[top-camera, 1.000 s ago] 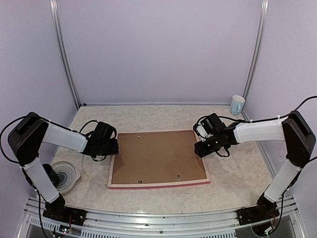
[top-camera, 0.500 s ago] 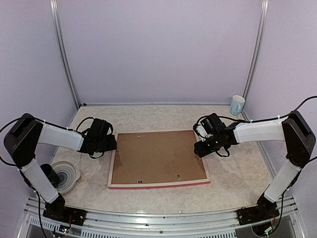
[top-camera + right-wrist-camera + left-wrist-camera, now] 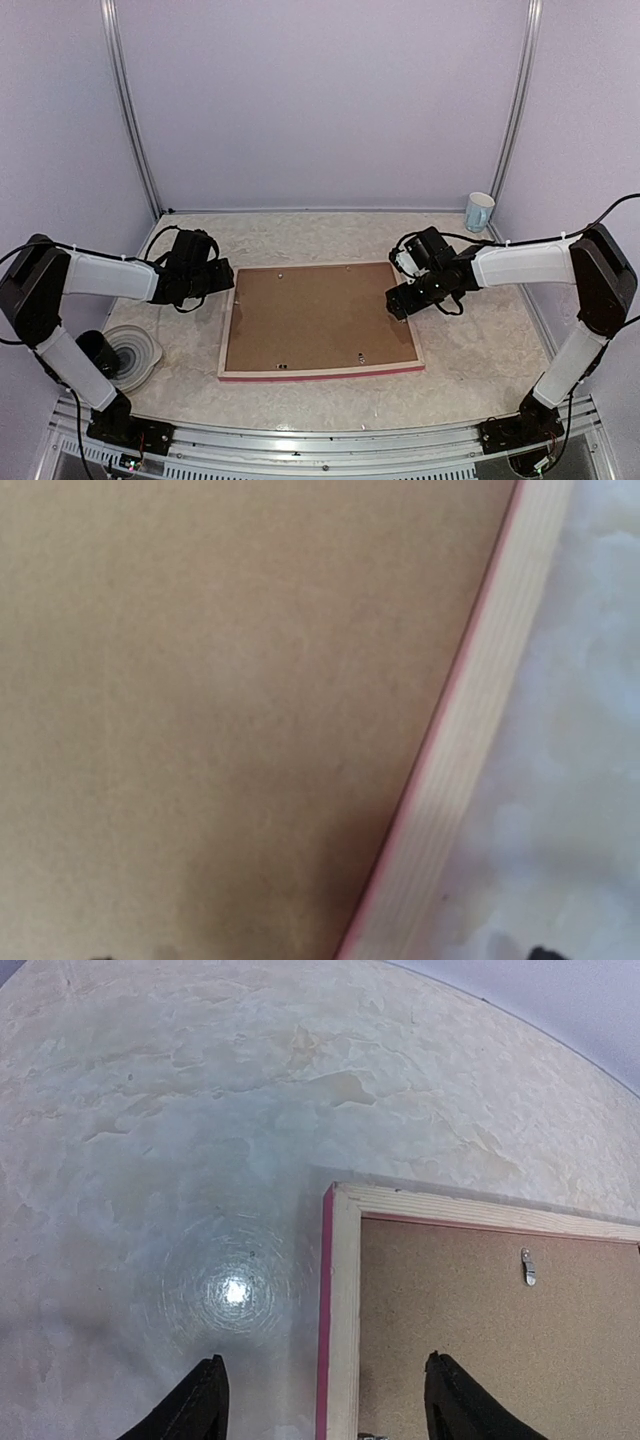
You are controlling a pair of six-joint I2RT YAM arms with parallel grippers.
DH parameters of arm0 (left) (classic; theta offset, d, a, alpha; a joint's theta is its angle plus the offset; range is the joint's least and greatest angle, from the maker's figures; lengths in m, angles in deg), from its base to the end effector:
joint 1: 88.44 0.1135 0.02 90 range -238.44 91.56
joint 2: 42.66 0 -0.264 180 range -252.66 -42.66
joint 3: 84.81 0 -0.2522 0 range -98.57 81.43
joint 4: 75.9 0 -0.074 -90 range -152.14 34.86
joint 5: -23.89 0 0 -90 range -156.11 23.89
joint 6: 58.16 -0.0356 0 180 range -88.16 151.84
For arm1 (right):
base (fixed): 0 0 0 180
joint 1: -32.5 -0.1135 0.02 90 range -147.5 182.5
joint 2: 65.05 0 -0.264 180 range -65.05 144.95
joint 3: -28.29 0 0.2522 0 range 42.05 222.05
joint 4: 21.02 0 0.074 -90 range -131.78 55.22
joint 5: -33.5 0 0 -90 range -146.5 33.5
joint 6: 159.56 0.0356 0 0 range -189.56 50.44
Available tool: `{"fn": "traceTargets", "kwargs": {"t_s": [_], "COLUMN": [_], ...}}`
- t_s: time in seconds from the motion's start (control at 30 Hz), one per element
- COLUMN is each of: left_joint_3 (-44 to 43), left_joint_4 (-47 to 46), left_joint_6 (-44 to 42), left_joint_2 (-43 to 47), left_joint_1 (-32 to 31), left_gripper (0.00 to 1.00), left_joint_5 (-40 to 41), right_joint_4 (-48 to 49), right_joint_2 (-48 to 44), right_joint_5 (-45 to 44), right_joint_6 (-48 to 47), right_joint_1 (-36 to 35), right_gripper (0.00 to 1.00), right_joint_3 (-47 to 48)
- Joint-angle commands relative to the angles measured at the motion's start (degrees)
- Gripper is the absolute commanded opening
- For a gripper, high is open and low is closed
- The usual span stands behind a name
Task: Put the photo into the frame
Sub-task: Press the fastener onto the backboard.
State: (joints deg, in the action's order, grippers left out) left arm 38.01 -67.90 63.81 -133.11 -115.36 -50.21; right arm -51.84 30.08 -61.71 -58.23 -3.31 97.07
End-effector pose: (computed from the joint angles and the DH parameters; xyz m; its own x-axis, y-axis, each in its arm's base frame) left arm 0.2846 -0.1336 0.1677 -0.6323 -0.2501 -0.7333 -0.0978 0.9647 -0.2447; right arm 0.2687 0.1898 0.1725 -0.7748 -0.3177 -0.5466 -0.3983 0.9167 0.0317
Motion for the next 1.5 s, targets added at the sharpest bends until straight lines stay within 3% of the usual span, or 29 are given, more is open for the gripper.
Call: {"fn": "traceTargets", "kwargs": {"t_s": [0.0,0.5,0.9,1.1,1.47], "left_joint_3": [1.16,2.34,7.91,10.83,11.67], "left_joint_4": [-4.08,-11.79,-13.14,-14.12,-16.22], "left_joint_6": [-0.56,-1.72,1.05,2.16,2.65], "left_joint_2": [-0.84,-9.06,-6.9,-4.53,-5.96], "left_joint_1": [0.26,2.39,1.71,0.9,2.39], "left_gripper": [0.68,0.69,0.57,0.57,0.57], "left_joint_5": [0.14,-7.39,-9.74,-8.51,-10.73], "right_joint_4": [-1.24,-2.54,-5.54,-6.1,-7.57], "right_joint_2": [-0.7,12.0,28.0,32.33,37.67], "right_joint_5": [-2.39,-0.78,3.22,3.77,-2.77], "right_joint_6": [-1.42,-6.76,-9.57,-9.05,-7.8], "right_joint_1": [0.39,1.92,2.06,2.06,2.06], "right_gripper": [0.93,0.96,0.92,0.89,0.85], "right_joint_3": [3.5,24.31,42.53,45.16,47.92]}}
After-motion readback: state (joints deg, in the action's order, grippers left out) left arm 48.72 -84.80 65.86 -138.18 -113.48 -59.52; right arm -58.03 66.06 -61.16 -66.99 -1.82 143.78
